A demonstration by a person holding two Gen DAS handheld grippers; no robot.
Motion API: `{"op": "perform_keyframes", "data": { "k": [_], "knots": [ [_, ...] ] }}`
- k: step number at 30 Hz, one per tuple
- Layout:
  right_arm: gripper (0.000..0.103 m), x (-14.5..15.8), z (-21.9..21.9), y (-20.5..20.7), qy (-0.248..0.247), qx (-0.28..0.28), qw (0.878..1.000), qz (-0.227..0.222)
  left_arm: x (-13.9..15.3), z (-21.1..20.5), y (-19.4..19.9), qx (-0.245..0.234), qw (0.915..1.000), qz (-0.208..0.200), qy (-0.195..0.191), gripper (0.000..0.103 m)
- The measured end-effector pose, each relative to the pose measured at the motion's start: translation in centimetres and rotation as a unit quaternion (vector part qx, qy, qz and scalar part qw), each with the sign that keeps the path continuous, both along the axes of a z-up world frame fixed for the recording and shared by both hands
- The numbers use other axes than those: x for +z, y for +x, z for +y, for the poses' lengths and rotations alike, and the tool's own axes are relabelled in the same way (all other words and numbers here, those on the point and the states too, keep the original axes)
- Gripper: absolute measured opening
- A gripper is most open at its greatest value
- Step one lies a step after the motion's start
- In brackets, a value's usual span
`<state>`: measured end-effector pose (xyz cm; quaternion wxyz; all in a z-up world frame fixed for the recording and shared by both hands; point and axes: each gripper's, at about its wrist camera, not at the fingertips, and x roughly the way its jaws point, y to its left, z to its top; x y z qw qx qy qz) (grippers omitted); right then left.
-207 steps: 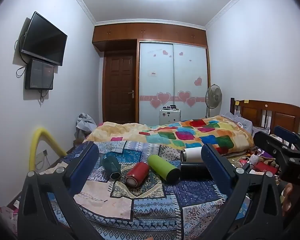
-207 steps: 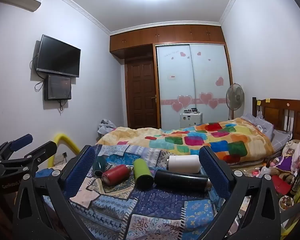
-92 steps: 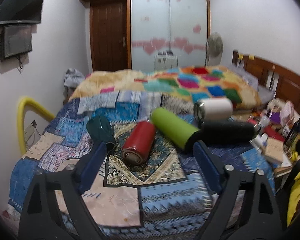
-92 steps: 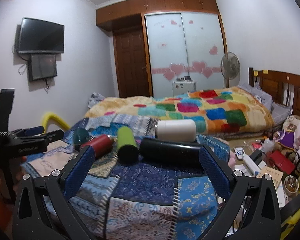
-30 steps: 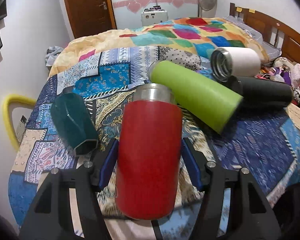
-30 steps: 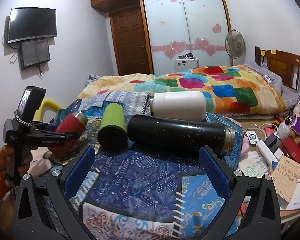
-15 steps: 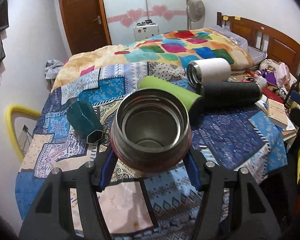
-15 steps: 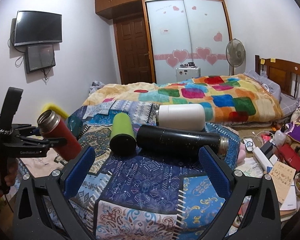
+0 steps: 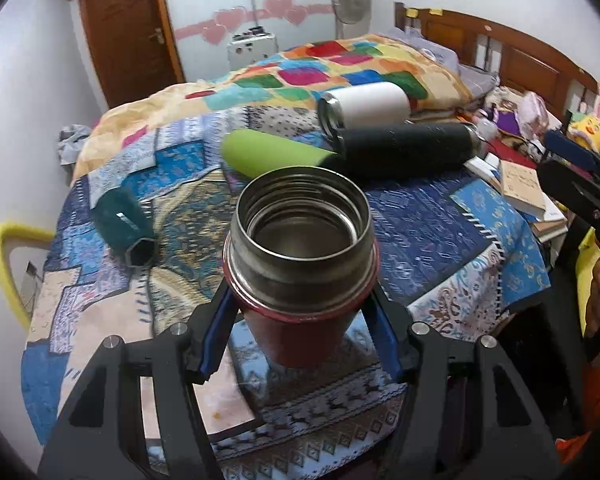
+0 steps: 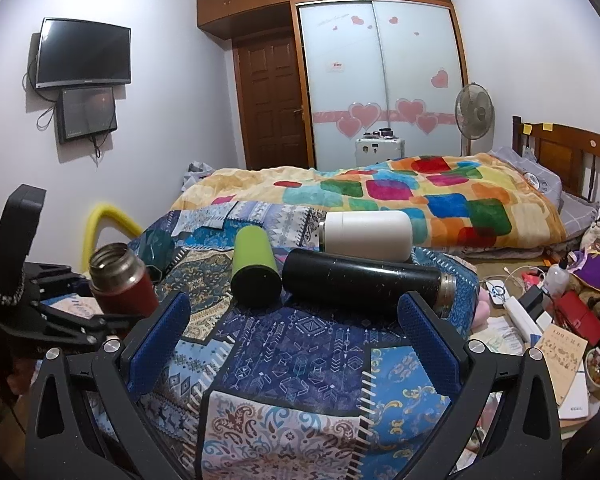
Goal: Flip cup upright
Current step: 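Rotate the held red thermos with the left tool, cap end up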
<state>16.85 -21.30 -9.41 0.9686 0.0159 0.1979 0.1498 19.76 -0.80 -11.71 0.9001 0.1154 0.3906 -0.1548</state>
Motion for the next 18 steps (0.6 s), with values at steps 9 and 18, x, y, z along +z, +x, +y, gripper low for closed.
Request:
{"op": "perform_keyframes", "data": {
  "k": [9,18],
  "knots": [
    [0.103,-0.8,-0.7,0.6,-0.002,-0.011,1.000,0.009,-0.3,-3.2,1.8,-0.030,0.9995,-0.005,-0.001,0.061],
    [0.103,-2.3,-1.3,2.1,-0.001,-0.018,0.999,0.031,-0.7,-5.3,4.6,-0.044,0.9989,-0.001,-0.018,0.061]
  ]
}}
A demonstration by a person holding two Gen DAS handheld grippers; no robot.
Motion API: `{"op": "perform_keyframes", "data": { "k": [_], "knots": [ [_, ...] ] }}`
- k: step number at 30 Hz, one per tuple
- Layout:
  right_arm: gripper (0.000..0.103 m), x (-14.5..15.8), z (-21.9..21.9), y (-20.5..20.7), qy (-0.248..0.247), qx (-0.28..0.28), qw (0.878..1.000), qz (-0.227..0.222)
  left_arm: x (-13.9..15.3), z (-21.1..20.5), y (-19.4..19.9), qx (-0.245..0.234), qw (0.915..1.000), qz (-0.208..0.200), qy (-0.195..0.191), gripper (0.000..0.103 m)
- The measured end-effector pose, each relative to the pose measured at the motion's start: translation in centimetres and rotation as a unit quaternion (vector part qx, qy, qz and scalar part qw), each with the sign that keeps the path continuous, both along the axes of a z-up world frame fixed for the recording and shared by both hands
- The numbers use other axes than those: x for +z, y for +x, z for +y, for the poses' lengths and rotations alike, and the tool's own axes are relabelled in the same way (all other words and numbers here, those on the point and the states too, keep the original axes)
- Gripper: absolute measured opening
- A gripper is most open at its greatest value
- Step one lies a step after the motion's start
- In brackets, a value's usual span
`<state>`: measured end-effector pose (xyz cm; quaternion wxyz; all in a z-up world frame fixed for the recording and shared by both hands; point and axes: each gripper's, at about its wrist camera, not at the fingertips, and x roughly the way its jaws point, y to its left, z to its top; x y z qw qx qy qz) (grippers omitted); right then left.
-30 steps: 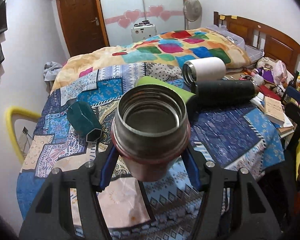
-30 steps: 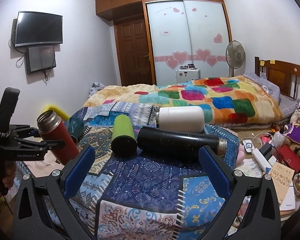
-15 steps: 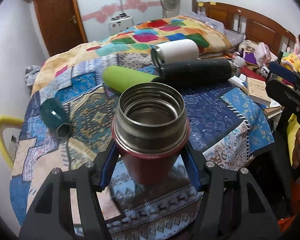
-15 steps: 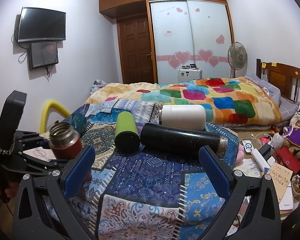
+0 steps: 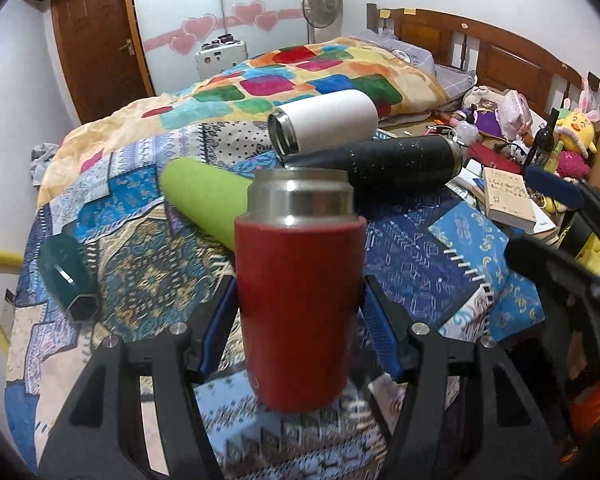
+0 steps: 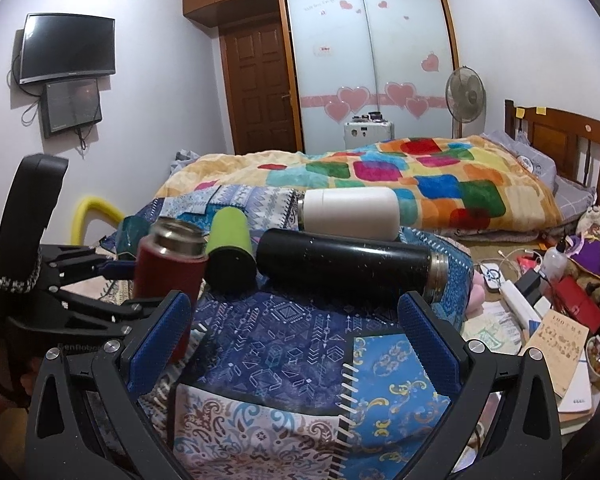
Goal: Flip cup upright
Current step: 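Rotate the held red thermos with the left tool, cap end up, then grasp the red thermos with the right tool while the left tool opens and releases it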
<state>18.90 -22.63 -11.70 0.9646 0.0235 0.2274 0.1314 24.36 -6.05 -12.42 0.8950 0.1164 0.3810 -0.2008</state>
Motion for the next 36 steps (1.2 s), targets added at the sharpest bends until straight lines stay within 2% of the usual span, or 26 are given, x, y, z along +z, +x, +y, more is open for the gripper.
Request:
{"op": "perform_keyframes", "data": {
  "k": [8,16,20,23,29,36],
  "knots": [
    [0.103,-1.0,-0.5,0.9,-0.006,-0.005,1.000,0.017,-2.6,-0.6,1.6,-0.004,0.9986,0.051,-0.016,0.061],
    [0.103,-1.9,-0.5,1.7,-0.005,-0.008,0.999,0.032,-2.8,-0.6,1.3,-0.008,0.9989,0.043,-0.015,0.062],
    [0.103,-1.8,-0.2,1.7,-0.008,-0.006,0.999,0.033,-1.9,-0.1,0.7,-0.004,0.9994,0.025,-0.022,0.069],
    [0.103,-1.6,0.1,1.6,-0.011,-0.003,0.999,0.032,-1.1,0.8,0.3,0.005,0.9994,0.013,-0.030,0.069],
    [0.103,-2.1,1.4,2.1,-0.013,0.010,0.999,0.040,-0.2,5.1,-0.2,0.067,0.9971,-0.017,-0.030,0.069],
    [0.103,-2.2,3.5,3.7,-0.017,0.032,0.998,0.050,-2.3,8.1,0.4,0.103,0.9946,0.006,-0.013,0.069]
  ]
}}
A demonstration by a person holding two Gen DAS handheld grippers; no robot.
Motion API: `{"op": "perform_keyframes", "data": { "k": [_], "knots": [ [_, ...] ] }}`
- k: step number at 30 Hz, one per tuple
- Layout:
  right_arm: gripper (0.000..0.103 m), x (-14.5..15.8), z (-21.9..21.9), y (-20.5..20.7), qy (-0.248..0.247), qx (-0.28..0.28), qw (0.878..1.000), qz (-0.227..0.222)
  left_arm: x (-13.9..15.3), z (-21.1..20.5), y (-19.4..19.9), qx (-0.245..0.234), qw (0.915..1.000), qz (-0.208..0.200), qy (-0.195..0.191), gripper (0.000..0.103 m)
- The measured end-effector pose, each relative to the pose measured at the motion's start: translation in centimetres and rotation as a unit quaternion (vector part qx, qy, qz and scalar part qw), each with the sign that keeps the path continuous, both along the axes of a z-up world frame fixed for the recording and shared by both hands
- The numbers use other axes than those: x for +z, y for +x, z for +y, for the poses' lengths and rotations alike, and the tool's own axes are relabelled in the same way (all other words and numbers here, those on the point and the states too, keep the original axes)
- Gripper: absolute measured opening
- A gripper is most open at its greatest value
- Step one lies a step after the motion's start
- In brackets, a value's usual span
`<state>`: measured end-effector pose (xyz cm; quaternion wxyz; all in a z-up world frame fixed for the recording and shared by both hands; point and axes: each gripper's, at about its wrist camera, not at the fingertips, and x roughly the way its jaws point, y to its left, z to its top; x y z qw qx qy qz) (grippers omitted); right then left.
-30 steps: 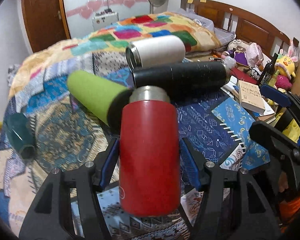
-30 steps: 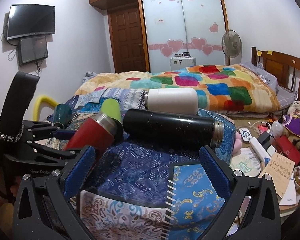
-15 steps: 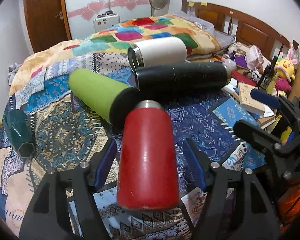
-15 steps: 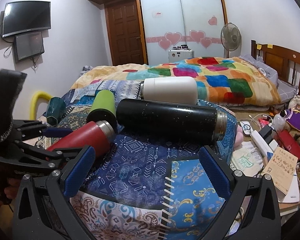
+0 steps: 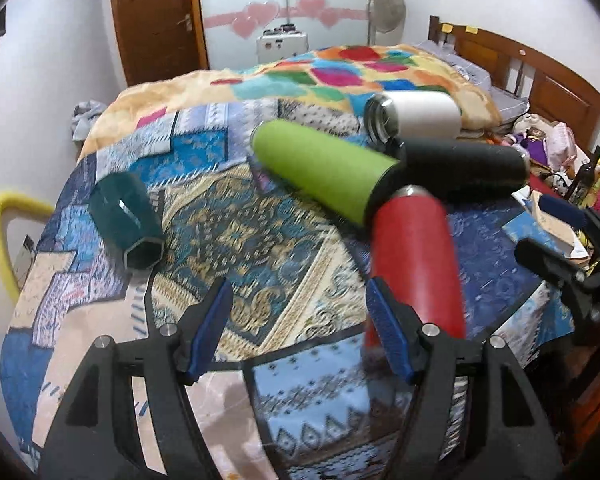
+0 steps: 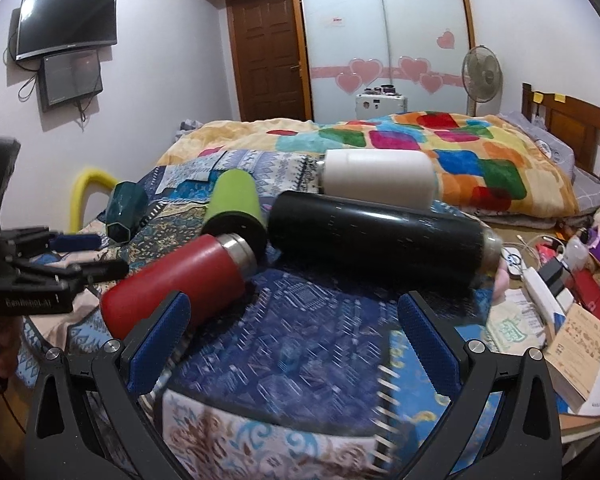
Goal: Flip cup upright
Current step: 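Grasp the red thermos with the right tool while the left tool opens and releases it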
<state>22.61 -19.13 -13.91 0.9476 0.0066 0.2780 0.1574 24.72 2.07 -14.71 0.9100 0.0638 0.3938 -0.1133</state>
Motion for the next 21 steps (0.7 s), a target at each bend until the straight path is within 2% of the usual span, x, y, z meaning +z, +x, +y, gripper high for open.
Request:
{"op": "perform_keyframes", "data": {
  "k": [6,12,16,21],
  "knots": [
    [0.103,-0.1,1.9,1.6,0.007,0.033,0.999,0.029,-1.4,1.0,-1.0,-0.009,0.9997,0.013,-0.018,0.069],
    [0.103,-0.3,2.7,2.4,0.009,0.054,0.997,0.061,-2.0,-0.1,-2.2,-0.020,0.9996,0.008,-0.017,0.069],
    [0.103,-0.4,2.5,2.9,0.014,0.067,0.994,0.087,-2.2,-0.5,-2.6,-0.033,0.9985,0.013,-0.041,0.069],
    [0.096,-0.7,2.8,3.5,0.003,0.076,0.991,0.111,-2.4,-1.8,-3.1,-0.052,0.9975,0.011,-0.047,0.069]
  ]
}}
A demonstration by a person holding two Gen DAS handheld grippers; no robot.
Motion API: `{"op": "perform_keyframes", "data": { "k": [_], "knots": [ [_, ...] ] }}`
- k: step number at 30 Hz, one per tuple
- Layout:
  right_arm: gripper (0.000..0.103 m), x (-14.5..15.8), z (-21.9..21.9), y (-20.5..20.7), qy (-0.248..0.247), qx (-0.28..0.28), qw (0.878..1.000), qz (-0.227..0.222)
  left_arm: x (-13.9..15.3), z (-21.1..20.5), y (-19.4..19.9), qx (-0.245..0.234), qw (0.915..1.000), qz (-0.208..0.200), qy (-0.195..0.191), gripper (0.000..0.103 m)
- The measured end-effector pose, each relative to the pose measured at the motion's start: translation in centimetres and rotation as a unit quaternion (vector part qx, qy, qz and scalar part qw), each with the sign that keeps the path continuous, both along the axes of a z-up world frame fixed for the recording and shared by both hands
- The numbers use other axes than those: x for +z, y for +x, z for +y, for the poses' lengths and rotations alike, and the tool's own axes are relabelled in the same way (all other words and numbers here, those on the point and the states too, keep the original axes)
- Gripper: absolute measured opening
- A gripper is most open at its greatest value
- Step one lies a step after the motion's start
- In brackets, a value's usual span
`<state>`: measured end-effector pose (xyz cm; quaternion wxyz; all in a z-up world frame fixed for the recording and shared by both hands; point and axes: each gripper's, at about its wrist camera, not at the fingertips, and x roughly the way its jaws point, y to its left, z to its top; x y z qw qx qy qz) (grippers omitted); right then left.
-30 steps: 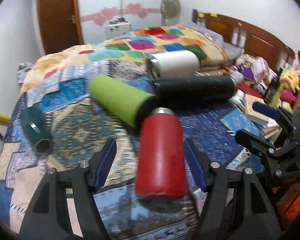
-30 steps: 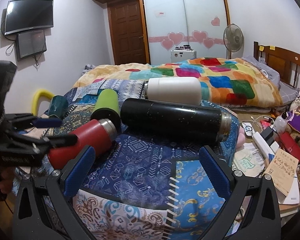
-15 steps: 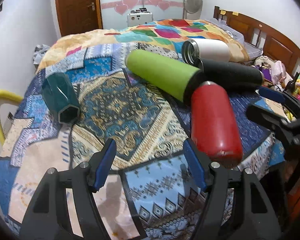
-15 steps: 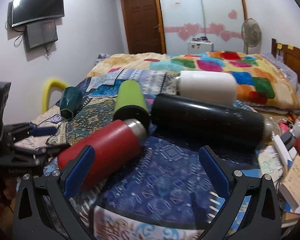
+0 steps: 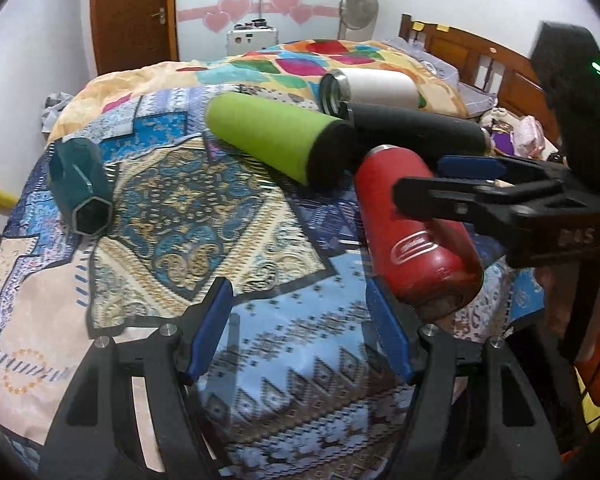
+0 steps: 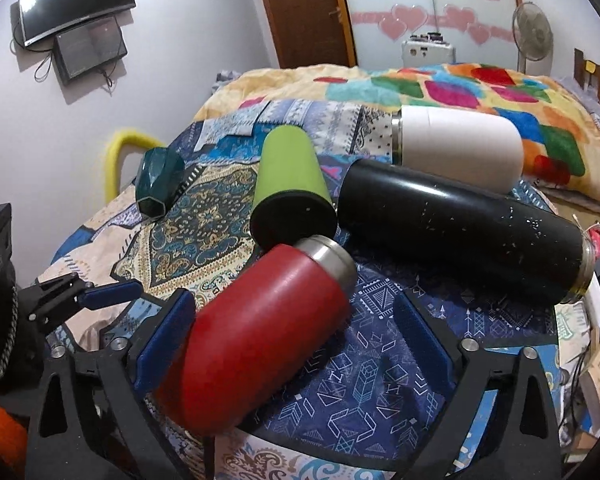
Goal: Flip cup upright
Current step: 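Grasp the red thermos with the right tool while the left tool opens and releases it, then rotate the red thermos upright with the right tool, open end up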
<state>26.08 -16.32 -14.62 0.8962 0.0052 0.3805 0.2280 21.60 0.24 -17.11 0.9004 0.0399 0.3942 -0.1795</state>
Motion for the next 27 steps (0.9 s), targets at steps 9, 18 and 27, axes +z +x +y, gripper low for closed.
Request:
{"op": "perform_keyframes", "data": {
  "k": [9,18,27],
  "knots": [
    [0.086,-0.7,1.0,0.8,-0.015,0.014,0.999,0.025,-0.3,-1.2,-0.2,-0.016,0.9999,-0.003,-0.003,0.069],
    [0.067,-0.3,3.2,1.3,-0.038,0.054,0.997,0.025,0.0,0.7,-0.5,0.012,0.9998,-0.012,-0.010,0.069],
    [0.070,-0.6,2.9,0.8,-0.041,0.057,0.996,0.050,0.0,2.2,-1.3,0.033,0.9991,-0.027,-0.001,0.069]
  ]
}}
